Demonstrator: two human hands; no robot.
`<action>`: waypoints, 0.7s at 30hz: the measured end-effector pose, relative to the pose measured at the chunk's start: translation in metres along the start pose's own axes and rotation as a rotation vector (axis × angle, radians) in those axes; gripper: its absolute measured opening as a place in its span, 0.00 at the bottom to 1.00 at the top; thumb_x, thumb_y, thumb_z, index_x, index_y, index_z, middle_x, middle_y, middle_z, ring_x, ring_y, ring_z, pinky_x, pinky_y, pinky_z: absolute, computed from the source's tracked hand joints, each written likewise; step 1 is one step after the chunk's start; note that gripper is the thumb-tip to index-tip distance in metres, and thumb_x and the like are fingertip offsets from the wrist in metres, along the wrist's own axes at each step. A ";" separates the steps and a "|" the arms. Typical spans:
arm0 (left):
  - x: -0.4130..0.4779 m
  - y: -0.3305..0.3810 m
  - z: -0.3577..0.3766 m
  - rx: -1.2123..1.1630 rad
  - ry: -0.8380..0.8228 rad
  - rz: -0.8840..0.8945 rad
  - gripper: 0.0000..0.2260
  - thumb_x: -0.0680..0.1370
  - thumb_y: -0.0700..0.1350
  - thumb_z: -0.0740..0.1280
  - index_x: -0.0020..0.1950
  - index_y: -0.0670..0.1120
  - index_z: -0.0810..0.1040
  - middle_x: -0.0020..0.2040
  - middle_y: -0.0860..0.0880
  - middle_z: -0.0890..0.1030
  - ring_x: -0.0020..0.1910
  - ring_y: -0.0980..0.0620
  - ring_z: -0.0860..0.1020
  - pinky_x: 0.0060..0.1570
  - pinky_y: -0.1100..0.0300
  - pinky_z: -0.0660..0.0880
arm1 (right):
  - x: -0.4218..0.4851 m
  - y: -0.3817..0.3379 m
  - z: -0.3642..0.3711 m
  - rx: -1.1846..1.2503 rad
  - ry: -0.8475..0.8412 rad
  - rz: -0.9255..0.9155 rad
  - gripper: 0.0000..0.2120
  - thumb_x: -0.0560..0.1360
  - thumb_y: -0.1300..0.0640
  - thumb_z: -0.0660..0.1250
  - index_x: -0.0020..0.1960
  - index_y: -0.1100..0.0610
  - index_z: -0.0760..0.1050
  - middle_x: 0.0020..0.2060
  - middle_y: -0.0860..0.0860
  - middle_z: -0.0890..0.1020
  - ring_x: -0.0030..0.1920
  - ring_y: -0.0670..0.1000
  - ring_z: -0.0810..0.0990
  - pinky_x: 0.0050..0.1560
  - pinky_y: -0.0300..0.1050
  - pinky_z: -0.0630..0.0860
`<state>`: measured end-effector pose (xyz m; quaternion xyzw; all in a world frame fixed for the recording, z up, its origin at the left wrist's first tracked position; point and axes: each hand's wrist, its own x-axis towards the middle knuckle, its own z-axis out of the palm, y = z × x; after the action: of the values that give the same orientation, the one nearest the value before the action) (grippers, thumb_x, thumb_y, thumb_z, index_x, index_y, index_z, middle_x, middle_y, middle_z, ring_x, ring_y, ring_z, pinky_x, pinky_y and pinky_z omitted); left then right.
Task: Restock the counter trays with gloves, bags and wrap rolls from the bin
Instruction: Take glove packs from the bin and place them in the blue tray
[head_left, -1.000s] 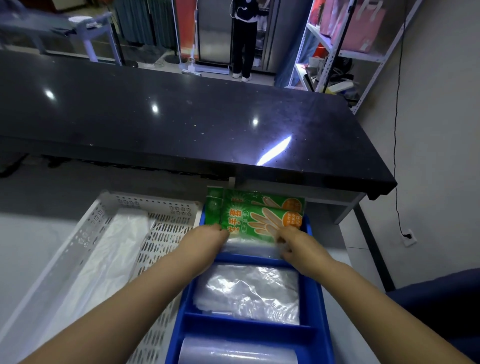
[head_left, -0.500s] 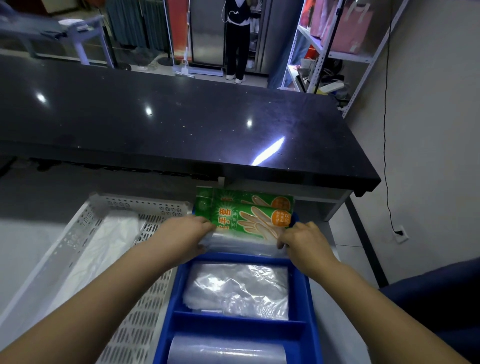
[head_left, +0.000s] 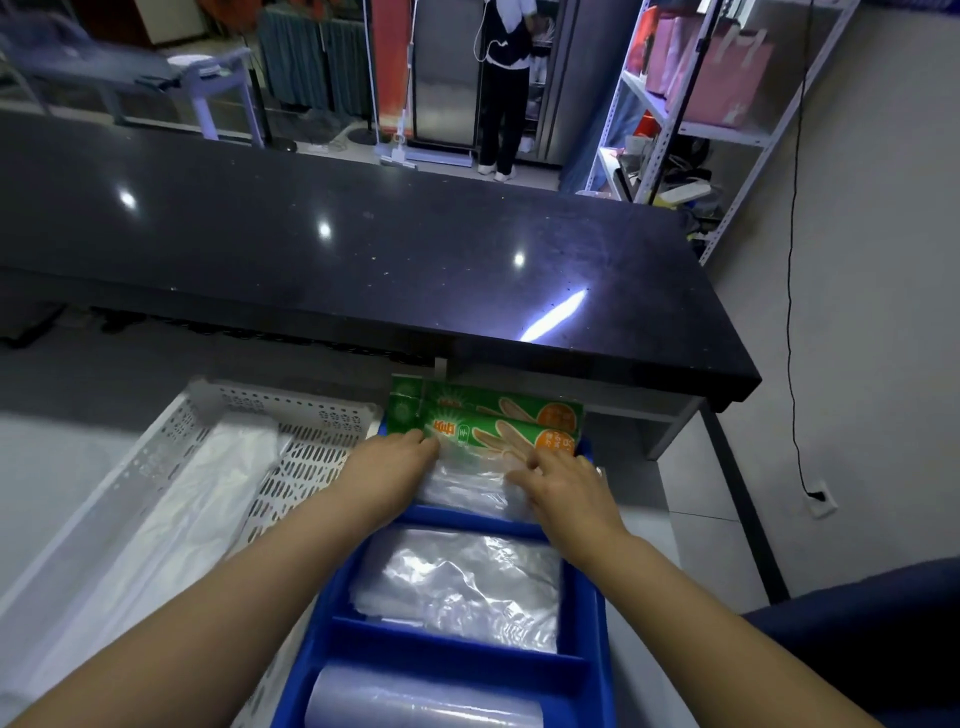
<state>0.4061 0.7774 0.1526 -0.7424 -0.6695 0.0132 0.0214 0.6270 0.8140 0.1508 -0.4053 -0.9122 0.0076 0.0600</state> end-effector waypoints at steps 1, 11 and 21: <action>0.002 0.002 0.000 -0.009 -0.034 -0.008 0.09 0.75 0.41 0.61 0.55 0.47 0.72 0.53 0.46 0.78 0.48 0.44 0.78 0.37 0.55 0.65 | 0.000 0.002 0.001 0.001 0.008 -0.006 0.17 0.72 0.58 0.70 0.60 0.48 0.76 0.55 0.51 0.76 0.55 0.54 0.73 0.48 0.46 0.63; -0.046 -0.005 -0.020 -0.104 0.149 -0.189 0.13 0.75 0.45 0.64 0.59 0.51 0.77 0.56 0.49 0.80 0.57 0.47 0.72 0.56 0.54 0.65 | 0.005 -0.009 -0.031 0.158 0.245 -0.065 0.12 0.68 0.68 0.70 0.49 0.57 0.83 0.39 0.55 0.82 0.39 0.59 0.78 0.38 0.52 0.73; -0.176 -0.024 -0.038 -0.119 0.242 -0.343 0.11 0.76 0.48 0.64 0.56 0.49 0.79 0.51 0.49 0.81 0.49 0.46 0.78 0.48 0.54 0.71 | 0.005 -0.126 -0.044 0.198 0.094 -0.380 0.11 0.75 0.57 0.61 0.49 0.54 0.82 0.43 0.53 0.84 0.45 0.57 0.79 0.41 0.49 0.75</action>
<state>0.3655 0.6038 0.1900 -0.6138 -0.7781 -0.1195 0.0596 0.5358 0.7318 0.2030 -0.2180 -0.9632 0.0669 0.1422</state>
